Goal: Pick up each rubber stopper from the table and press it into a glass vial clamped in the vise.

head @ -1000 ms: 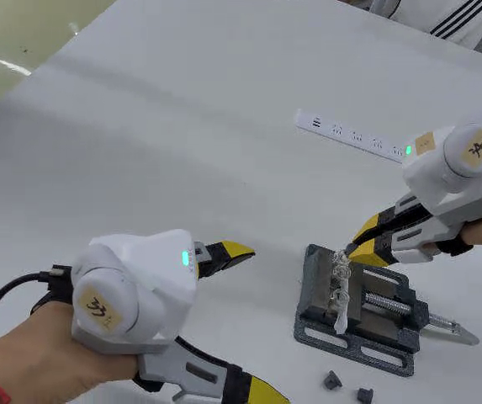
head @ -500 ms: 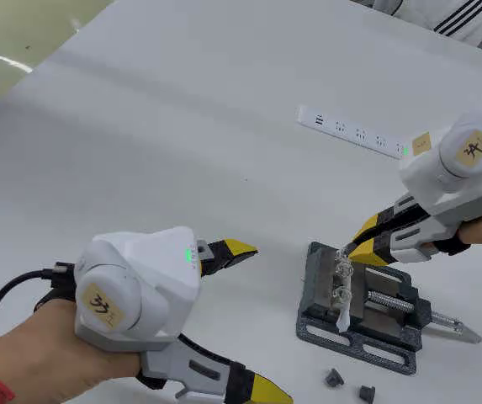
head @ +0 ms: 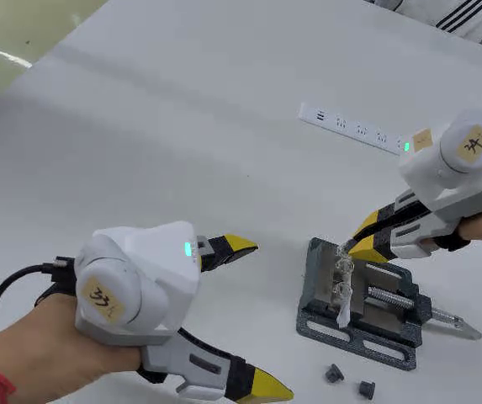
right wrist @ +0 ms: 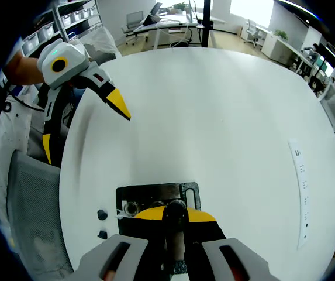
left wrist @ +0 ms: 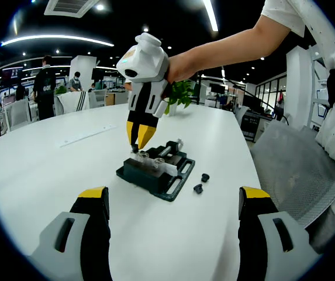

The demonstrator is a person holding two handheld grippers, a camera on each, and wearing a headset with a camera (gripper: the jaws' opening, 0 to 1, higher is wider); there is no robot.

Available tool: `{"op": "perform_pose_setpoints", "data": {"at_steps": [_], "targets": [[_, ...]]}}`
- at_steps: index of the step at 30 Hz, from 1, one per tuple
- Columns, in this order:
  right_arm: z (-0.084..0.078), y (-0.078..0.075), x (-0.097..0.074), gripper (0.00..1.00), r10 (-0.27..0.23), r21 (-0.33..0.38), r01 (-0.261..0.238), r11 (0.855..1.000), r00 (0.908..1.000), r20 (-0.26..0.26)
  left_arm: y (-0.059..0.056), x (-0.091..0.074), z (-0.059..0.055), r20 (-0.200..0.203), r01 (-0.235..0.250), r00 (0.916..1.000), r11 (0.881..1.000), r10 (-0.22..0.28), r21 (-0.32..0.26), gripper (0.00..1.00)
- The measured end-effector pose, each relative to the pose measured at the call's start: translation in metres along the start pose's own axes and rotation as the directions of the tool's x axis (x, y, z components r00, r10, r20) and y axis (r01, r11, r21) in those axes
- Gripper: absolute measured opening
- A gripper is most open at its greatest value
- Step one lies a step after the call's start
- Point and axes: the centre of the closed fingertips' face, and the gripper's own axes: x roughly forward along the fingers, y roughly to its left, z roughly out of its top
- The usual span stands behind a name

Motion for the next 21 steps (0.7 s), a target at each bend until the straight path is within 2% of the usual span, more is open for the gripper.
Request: {"op": "perform_pose_setpoints", "data": {"at_steps": [11,21], "targets": [[-0.0006,-0.0044,0.0002,0.06,0.010,0.027,-0.010,1.000,0.9998,-0.015,0.0002,0.0014,0.0017,0.005,-0.001,1.0000,1.000,0.001,-0.005,0.91],[-0.0014,0.0020,-0.0006,0.06,0.034,0.067,-0.031,0.997,0.9986,-0.041,0.0010,0.0028,0.0022,0.010,0.000,0.9999,1.000,0.000,-0.009,0.90]]}}
